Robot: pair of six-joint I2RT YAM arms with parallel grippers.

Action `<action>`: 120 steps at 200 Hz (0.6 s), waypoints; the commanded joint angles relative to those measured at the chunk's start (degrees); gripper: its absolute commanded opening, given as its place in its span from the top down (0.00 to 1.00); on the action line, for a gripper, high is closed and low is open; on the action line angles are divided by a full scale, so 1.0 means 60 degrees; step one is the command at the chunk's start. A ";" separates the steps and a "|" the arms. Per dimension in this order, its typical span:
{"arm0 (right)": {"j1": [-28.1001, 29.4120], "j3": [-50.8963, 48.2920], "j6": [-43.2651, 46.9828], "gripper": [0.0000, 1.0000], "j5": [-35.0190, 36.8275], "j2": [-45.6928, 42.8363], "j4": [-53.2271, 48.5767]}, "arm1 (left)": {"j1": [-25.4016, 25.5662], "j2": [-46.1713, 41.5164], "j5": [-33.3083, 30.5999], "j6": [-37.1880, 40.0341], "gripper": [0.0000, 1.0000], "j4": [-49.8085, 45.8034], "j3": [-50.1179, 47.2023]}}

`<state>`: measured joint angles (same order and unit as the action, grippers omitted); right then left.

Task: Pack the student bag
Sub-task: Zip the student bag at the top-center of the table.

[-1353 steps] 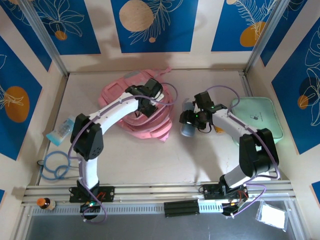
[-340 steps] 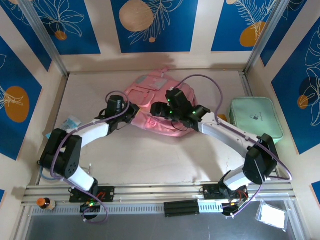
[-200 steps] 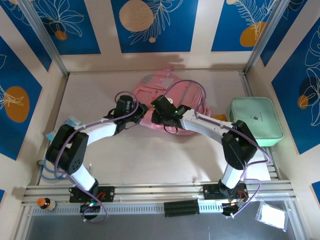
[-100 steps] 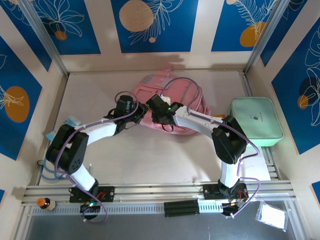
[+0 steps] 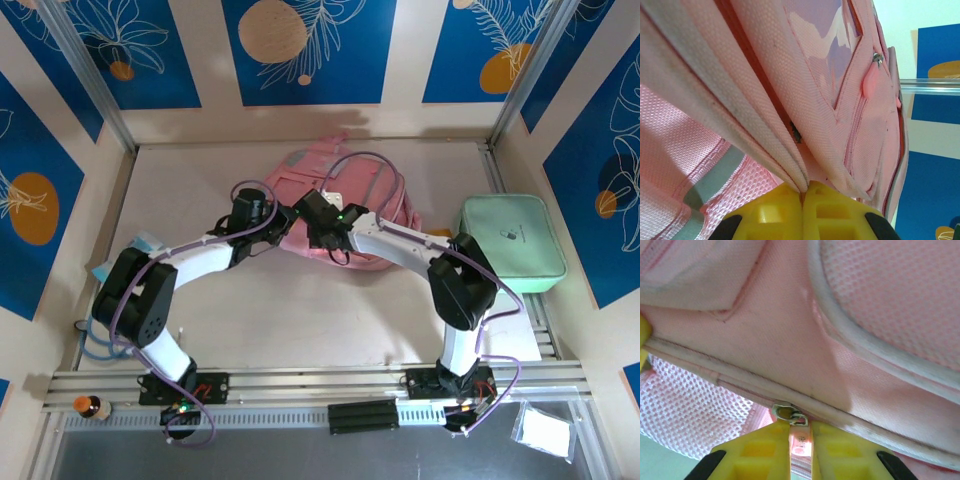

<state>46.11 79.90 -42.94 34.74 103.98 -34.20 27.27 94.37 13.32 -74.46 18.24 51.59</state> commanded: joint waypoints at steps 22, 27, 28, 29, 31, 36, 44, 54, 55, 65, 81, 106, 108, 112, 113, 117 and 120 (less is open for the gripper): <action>-0.0131 -0.0624 0.0397 0.85 0.0261 -0.0518 -0.0908 | -0.0306 0.0144 0.0243 0.0453 1.00 0.0188 0.0504; -0.0126 -0.0713 0.0451 0.85 0.0260 -0.0562 -0.0948 | -0.0325 0.0158 0.0289 0.0473 1.00 0.0149 0.0518; -0.0126 -0.0730 0.0464 0.85 0.0260 -0.0575 -0.0950 | -0.0332 0.0155 0.0294 0.0472 1.00 0.0144 0.0522; -0.0126 -0.0761 0.0478 0.85 0.0260 -0.0589 -0.0958 | -0.0344 0.0160 0.0297 0.0479 1.00 0.0141 0.0522; -0.0126 -0.0803 0.0506 0.85 0.0271 -0.0613 -0.0953 | -0.0359 0.0172 0.0310 0.0495 1.00 0.0128 0.0527; -0.0126 -0.0945 0.0592 0.85 0.0295 -0.0685 -0.0953 | -0.0380 0.0168 0.0338 0.0501 1.00 0.0124 0.0527; -0.0139 -0.1162 0.0689 0.84 0.0377 -0.0801 -0.0951 | -0.0405 0.0167 0.0364 0.0563 1.00 0.0099 0.0527; -0.0168 -0.1422 0.0807 0.84 0.0462 -0.0965 -0.0913 | -0.0428 0.0167 0.0372 0.0598 1.00 0.0051 0.0512; -0.0176 -0.1451 0.0818 0.84 0.0463 -0.0981 -0.0910 | -0.0435 0.0174 0.0372 0.0601 1.00 0.0051 0.0512; -0.0248 -0.1632 0.0867 0.83 0.0419 -0.1115 -0.0886 | -0.0443 0.0170 0.0350 0.0645 1.00 0.0025 0.0498; -0.0385 -0.1673 0.0995 0.82 -0.0206 -0.1241 -0.0745 | -0.0443 0.0151 0.0285 0.0648 1.00 0.0047 0.0441; -0.0535 -0.1604 0.0931 0.76 -0.1348 -0.1332 -0.0358 | -0.0443 0.0097 0.0248 0.0687 1.00 0.0058 0.0395; -0.0543 -0.1599 0.0931 0.76 -0.1395 -0.1334 -0.0334 | -0.0443 0.0094 0.0253 0.0690 1.00 0.0053 0.0388; -0.0537 -0.1564 0.0917 0.75 -0.1516 -0.1326 -0.0302 | -0.0443 0.0092 0.0255 0.0697 1.00 0.0038 0.0395; -0.0536 -0.1559 0.0917 0.74 -0.1536 -0.1330 -0.0297 | -0.0443 0.0085 0.0255 0.0701 1.00 0.0030 0.0395; -0.0523 -0.1543 0.0905 0.73 -0.1604 -0.1326 -0.0278 | -0.0443 0.0080 0.0255 0.0718 1.00 0.0009 0.0395; -0.0522 -0.1527 0.0878 0.72 -0.1638 -0.1343 -0.0288 | -0.0443 0.0067 0.0261 0.0732 1.00 -0.0013 0.0386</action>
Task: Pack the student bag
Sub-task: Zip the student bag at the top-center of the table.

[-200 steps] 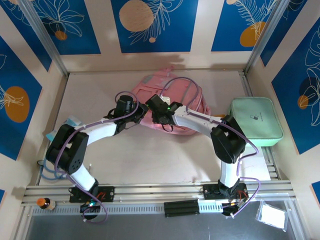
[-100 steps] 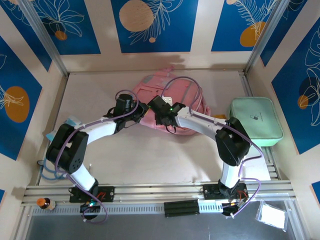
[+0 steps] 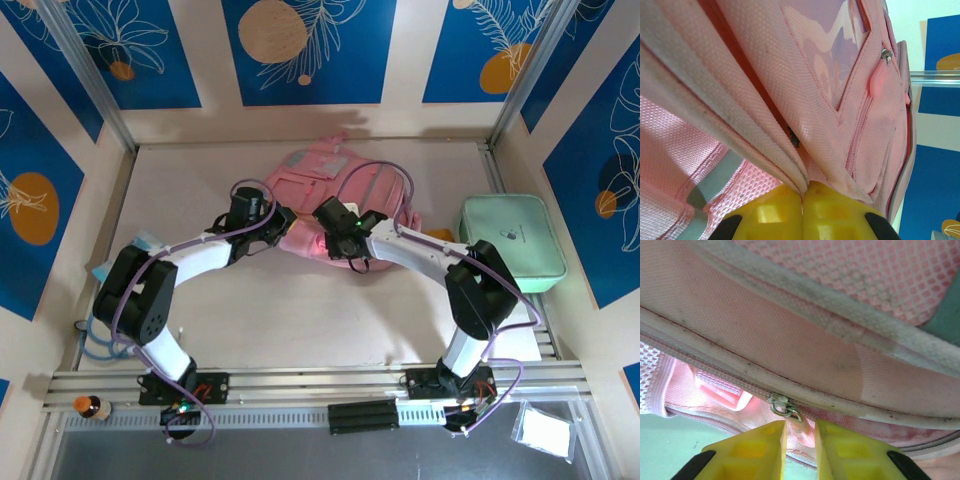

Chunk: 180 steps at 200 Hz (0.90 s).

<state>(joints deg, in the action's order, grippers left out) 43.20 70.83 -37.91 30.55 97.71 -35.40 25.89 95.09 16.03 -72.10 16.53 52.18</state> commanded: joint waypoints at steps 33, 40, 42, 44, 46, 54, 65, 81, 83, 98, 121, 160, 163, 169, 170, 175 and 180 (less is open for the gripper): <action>-0.0066 -0.0279 -0.0464 0.70 -0.1178 -0.0582 -0.0031 | -0.0213 -0.0056 -0.0167 0.0414 1.00 0.0203 0.0324; -0.0072 -0.0393 -0.0579 0.70 -0.1212 -0.0649 0.0024 | -0.0213 -0.0031 -0.0153 0.0414 1.00 0.0225 0.0326; -0.0068 -0.0423 -0.0617 0.70 -0.1210 -0.0665 0.0033 | -0.0213 -0.0021 -0.0153 0.0414 1.00 0.0231 0.0323; -0.0067 -0.0445 -0.0649 0.70 -0.1216 -0.0683 0.0038 | -0.0213 -0.0026 -0.0153 0.0407 1.00 0.0232 0.0325; -0.0066 -0.0479 -0.0682 0.70 -0.1218 -0.0703 0.0058 | -0.0213 -0.0016 -0.0142 0.0401 1.00 0.0247 0.0326; -0.0067 -0.0597 -0.0738 0.70 -0.1277 -0.0731 0.0150 | -0.0213 0.0012 -0.0113 0.0374 1.00 0.0286 0.0326; -0.0081 -0.0657 -0.0817 0.70 -0.1297 -0.0703 0.0199 | -0.0213 0.0031 -0.0094 0.0335 1.00 0.0346 0.0326; -0.0067 -0.0604 -0.0830 0.70 -0.1169 -0.0544 0.0194 | -0.0213 0.0046 -0.0054 0.0298 1.00 0.0390 0.0312; -0.0066 -0.0593 -0.0830 0.70 -0.1137 -0.0514 0.0207 | -0.0213 0.0038 -0.0058 0.0297 1.00 0.0393 0.0312; -0.0081 -0.0505 -0.0701 0.69 -0.1016 -0.0352 0.0381 | -0.0213 0.0024 -0.0035 0.0288 1.00 0.0379 0.0297; -0.0081 -0.0260 -0.0553 0.68 -0.0650 -0.0023 0.0514 | -0.0221 -0.0024 -0.0006 0.0283 1.00 0.0379 0.0280; -0.0074 0.0462 -0.0428 0.68 0.0173 0.0710 0.0481 | -0.0213 -0.0123 -0.0141 0.0230 1.00 0.0498 0.0163; -0.0069 0.0497 -0.0417 0.68 0.0229 0.0738 0.0480 | -0.0213 -0.0128 -0.0127 0.0245 1.00 0.0484 0.0165; -0.0066 0.0555 -0.0367 0.68 0.0329 0.0799 0.0514 | -0.0213 -0.0123 -0.0102 0.0253 1.00 0.0467 0.0179; -0.0066 0.0557 -0.0364 0.68 0.0336 0.0804 0.0526 | -0.0213 -0.0119 -0.0098 0.0246 1.00 0.0467 0.0179; -0.0066 0.0603 -0.0316 0.68 0.0392 0.0824 0.0583 | -0.0213 -0.0112 -0.0094 0.0232 1.00 0.0480 0.0172; -0.0067 0.0604 -0.0244 0.68 0.0402 0.0846 0.0672 | -0.0213 -0.0110 -0.0102 0.0229 1.00 0.0468 0.0165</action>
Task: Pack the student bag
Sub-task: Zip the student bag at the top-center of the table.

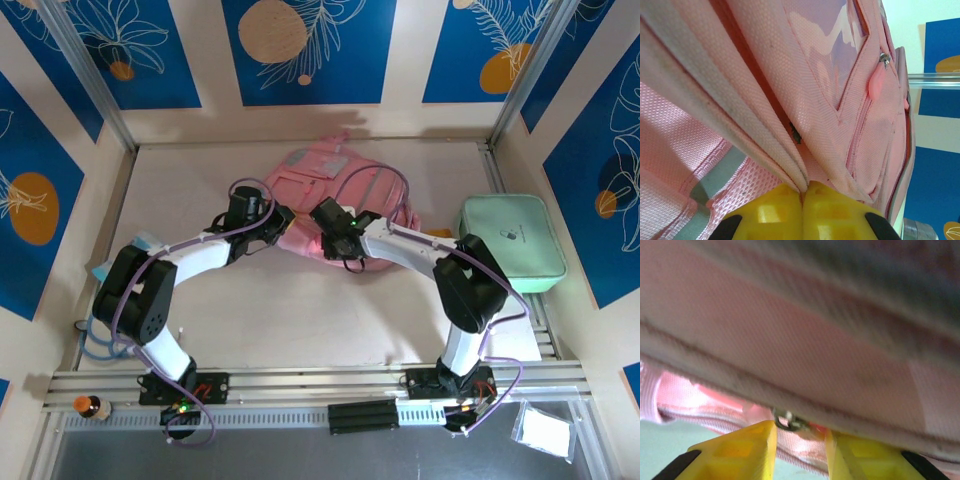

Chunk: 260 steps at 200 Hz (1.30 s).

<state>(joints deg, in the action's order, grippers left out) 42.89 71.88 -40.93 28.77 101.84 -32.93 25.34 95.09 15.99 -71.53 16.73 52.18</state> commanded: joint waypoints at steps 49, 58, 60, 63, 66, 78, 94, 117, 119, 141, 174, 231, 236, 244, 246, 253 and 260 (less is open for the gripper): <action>-0.0002 0.0456 0.0589 0.73 0.0587 0.0099 0.0699 | -0.0122 -0.0001 -0.0065 0.0094 1.00 0.0492 0.0150; -0.0009 0.0426 0.0567 0.76 0.0609 0.0092 0.0661 | -0.0122 0.0007 -0.0059 0.0093 1.00 0.0504 0.0163; -0.0003 0.0416 0.0566 0.76 0.0598 0.0092 0.0656 | -0.0122 0.0003 -0.0058 0.0094 1.00 0.0506 0.0165; -0.0006 0.0404 0.0566 0.78 0.0595 0.0079 0.0660 | -0.0122 0.0002 -0.0057 0.0106 1.00 0.0507 0.0163; -0.0009 0.0399 0.0566 0.79 0.0595 0.0079 0.0655 | -0.0122 0.0014 -0.0057 0.0104 1.00 0.0494 0.0165; -0.0011 0.0326 0.0524 0.83 0.0637 0.0028 0.0595 | -0.0115 0.0019 -0.0068 0.0124 1.00 0.0493 0.0165; -0.0015 0.0212 0.0417 0.86 0.0708 -0.0089 0.0485 | -0.0151 0.0032 -0.0087 0.0171 1.00 0.0450 0.0165; -0.0029 -0.0167 0.0186 0.88 0.0816 -0.0369 0.0318 | -0.0286 0.0068 -0.0087 0.0223 1.00 0.0423 0.0178; -0.0030 -0.0215 0.0164 0.88 0.0833 -0.0412 0.0306 | -0.0302 0.0062 -0.0087 0.0237 1.00 0.0413 0.0179; -0.0045 -0.0929 -0.0106 0.89 0.1131 -0.0857 0.0167 | -0.0534 0.0073 -0.0134 0.0366 1.00 0.0275 0.0174; -0.0182 -0.2148 -0.0407 0.91 0.1473 -0.1656 0.0081 | -0.0851 0.0215 -0.0019 0.0538 1.00 0.0161 0.0245; -0.0478 -0.2507 0.0826 1.00 0.0420 -0.2226 0.1195 | -0.1494 0.0507 0.0309 0.1153 0.96 -0.0478 0.0731; -0.0445 -0.2443 0.1105 1.00 0.0164 -0.2210 0.1440 | -0.1595 0.0514 0.0341 0.1233 0.92 -0.0611 0.0750; -0.0389 -0.2301 0.1485 1.00 -0.0249 -0.2133 0.1791 | -0.1748 0.0479 0.0366 0.1351 0.86 -0.0751 0.0712; -0.0372 -0.2258 0.1587 1.00 -0.0381 -0.2112 0.1876 | -0.1800 0.0465 0.0360 0.1365 0.84 -0.0781 0.0690; -0.0331 -0.2062 0.1854 1.00 -0.0769 -0.1976 0.2111 | -0.1948 0.0396 0.0382 0.1482 0.79 -0.0877 0.0615; -0.0303 -0.1846 0.2010 1.00 -0.1073 -0.1810 0.2273 | -0.2087 0.0310 0.0397 0.1583 0.73 -0.1031 0.0564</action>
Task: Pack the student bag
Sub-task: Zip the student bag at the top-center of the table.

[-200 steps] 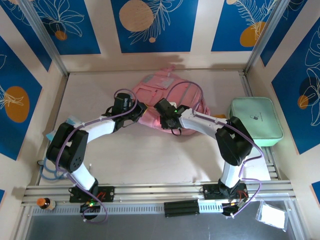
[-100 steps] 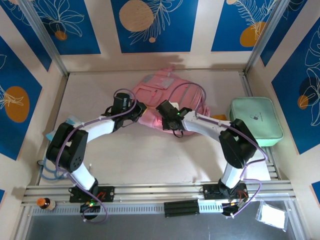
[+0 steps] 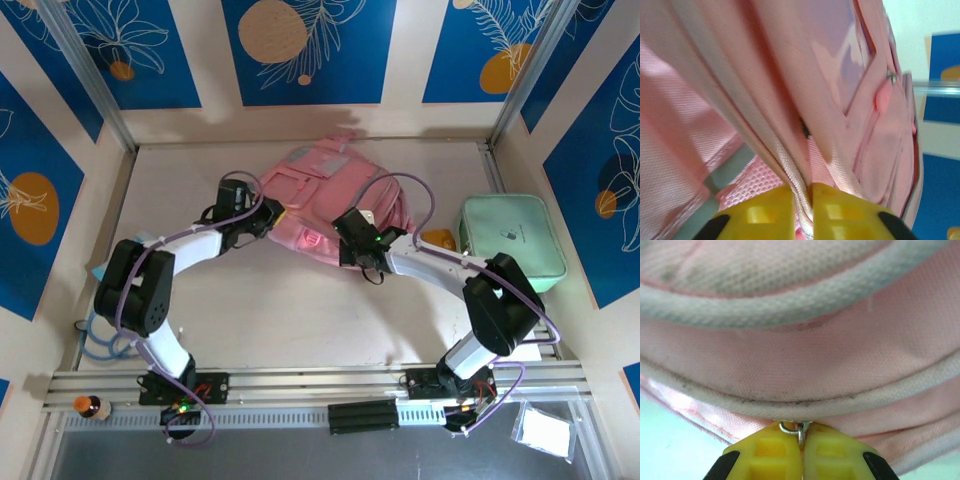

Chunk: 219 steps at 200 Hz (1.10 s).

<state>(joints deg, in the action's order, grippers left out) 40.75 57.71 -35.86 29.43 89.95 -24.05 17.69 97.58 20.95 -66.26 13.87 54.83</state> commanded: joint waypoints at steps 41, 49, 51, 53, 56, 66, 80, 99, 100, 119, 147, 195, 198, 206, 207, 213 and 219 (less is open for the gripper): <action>0.0288 0.2187 0.1624 1.00 -0.2654 0.1463 0.1140 | -0.1451 -0.1089 -0.0414 0.1045 0.56 -0.1218 -0.0464; 0.0347 0.2532 0.1651 1.00 -0.2832 0.1734 0.1121 | -0.1462 -0.1290 -0.0416 0.1039 0.53 -0.1329 -0.0570; 0.0361 0.2614 0.1661 1.00 -0.2874 0.1802 0.1123 | -0.1457 -0.1329 -0.0394 0.1027 0.53 -0.1352 -0.0587; 0.0376 0.2690 0.1675 1.00 -0.2940 0.1841 0.1123 | -0.1463 -0.1368 -0.0370 0.1006 0.52 -0.1376 -0.0614; 0.0392 0.2796 0.1690 1.00 -0.3019 0.1953 0.1136 | -0.1458 -0.1430 -0.0294 0.0978 0.52 -0.1391 -0.0646; 0.0451 0.3189 0.1699 1.00 -0.3309 0.2289 0.1145 | -0.1447 -0.1572 0.0052 0.0814 0.50 -0.1210 -0.0801; 0.0514 0.3762 0.1699 1.00 -0.3705 0.2745 0.1048 | -0.1381 -0.1725 0.0470 0.0410 0.48 -0.0793 -0.1075; 0.0640 0.4357 0.1669 1.00 -0.4012 0.3203 0.0955 | -0.1158 -0.1763 0.0862 0.0003 0.47 -0.0280 -0.1257; 0.0645 0.4393 0.1669 1.00 -0.4019 0.3224 0.0951 | -0.1145 -0.1748 0.0890 0.0001 0.47 -0.0256 -0.1257; 0.0735 0.4703 0.1654 1.00 -0.4219 0.3461 0.0903 | -0.0881 -0.1541 0.1193 -0.0272 0.46 0.0121 -0.1184; 0.0767 0.4751 0.1644 1.00 -0.4458 0.3487 0.0919 | -0.0621 -0.1081 0.1483 -0.0598 0.46 0.0734 -0.0949; 0.0767 0.4674 0.1536 1.00 -0.4524 0.3450 0.0874 | -0.0272 -0.0324 0.1344 -0.0676 0.49 0.0771 -0.0462; 0.0767 0.4667 0.1525 1.00 -0.4532 0.3463 0.0874 | -0.0269 -0.0276 0.1361 -0.0688 0.50 0.0799 -0.0445; 0.0767 0.4663 0.1523 1.00 -0.4554 0.3454 0.0874 | -0.0232 -0.0161 0.1395 -0.0752 0.50 0.0940 -0.0398; 0.0767 0.4663 0.1523 1.00 -0.4561 0.3459 0.0874 | -0.0228 -0.0141 0.1398 -0.0758 0.50 0.0962 -0.0388; 0.0767 0.4663 0.1523 1.00 -0.4575 0.3462 0.0860 | -0.0210 -0.0048 0.1443 -0.0802 0.50 0.1085 -0.0345; 0.0768 0.4657 0.1524 1.00 -0.4583 0.3461 0.0860 | -0.0196 0.0033 0.1514 -0.0853 0.51 0.1188 -0.0297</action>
<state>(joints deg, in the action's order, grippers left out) 44.40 84.16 -27.44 6.57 110.96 -20.16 15.73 95.79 28.14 -70.26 17.56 50.70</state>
